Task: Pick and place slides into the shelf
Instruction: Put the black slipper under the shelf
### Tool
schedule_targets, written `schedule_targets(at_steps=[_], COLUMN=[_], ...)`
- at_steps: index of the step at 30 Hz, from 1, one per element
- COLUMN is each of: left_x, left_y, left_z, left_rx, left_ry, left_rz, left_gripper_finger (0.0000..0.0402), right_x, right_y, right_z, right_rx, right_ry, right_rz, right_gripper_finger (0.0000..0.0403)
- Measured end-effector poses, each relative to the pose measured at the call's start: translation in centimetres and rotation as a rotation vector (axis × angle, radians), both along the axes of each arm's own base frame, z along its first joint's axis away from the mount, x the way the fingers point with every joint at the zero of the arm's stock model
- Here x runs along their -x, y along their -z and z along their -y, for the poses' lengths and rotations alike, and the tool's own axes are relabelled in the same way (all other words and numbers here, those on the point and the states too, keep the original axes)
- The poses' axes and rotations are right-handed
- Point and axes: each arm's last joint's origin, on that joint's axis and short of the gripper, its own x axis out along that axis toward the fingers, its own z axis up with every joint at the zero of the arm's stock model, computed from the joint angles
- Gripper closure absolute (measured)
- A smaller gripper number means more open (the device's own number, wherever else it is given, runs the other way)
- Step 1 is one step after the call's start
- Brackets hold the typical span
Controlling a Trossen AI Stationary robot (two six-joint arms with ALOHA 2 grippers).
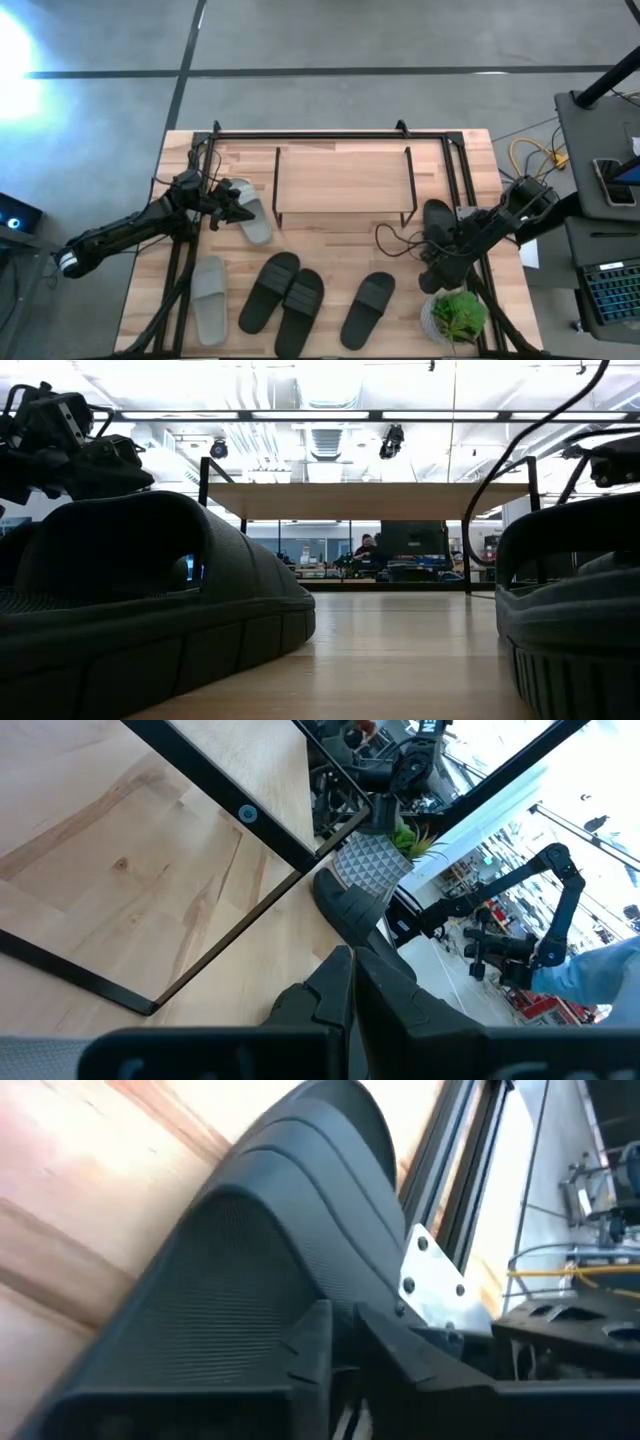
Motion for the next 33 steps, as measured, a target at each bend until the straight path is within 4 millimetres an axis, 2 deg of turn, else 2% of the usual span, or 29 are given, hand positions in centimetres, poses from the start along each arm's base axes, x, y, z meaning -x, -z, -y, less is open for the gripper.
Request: schedule_targets(at_steps=[7, 17, 21, 25, 33], left_x=[0.0, 0.0, 0.0, 0.0, 0.0], left_y=[0.0, 0.0, 0.0, 0.0, 0.0], left_z=[0.0, 0.0, 0.0, 0.0, 0.0], left_rx=[0.000, 0.000, 0.000, 0.000, 0.000], left_ry=[0.000, 0.000, 0.000, 0.000, 0.000], left_rz=[0.000, 0.000, 0.000, 0.000, 0.000], left_gripper_finger=[0.0402, 0.0402, 0.0402, 0.0402, 0.0402], right_x=[0.1, -1.0, -0.4, 0.3, 1.3], right_y=[-0.3, -3.9, -4.6, -5.6, -7.2], right_z=[0.1, -0.4, -0.6, -0.2, 0.8], right_rx=[-0.008, -0.043, -0.085, -0.138, -0.256], right_ry=[-0.006, -0.080, -0.161, -0.226, -0.415], right_rz=[0.013, 0.218, 0.205, 0.179, 0.060], right_gripper_finger=[0.0394, 0.0395, 0.0390, 0.0355, 0.0226])
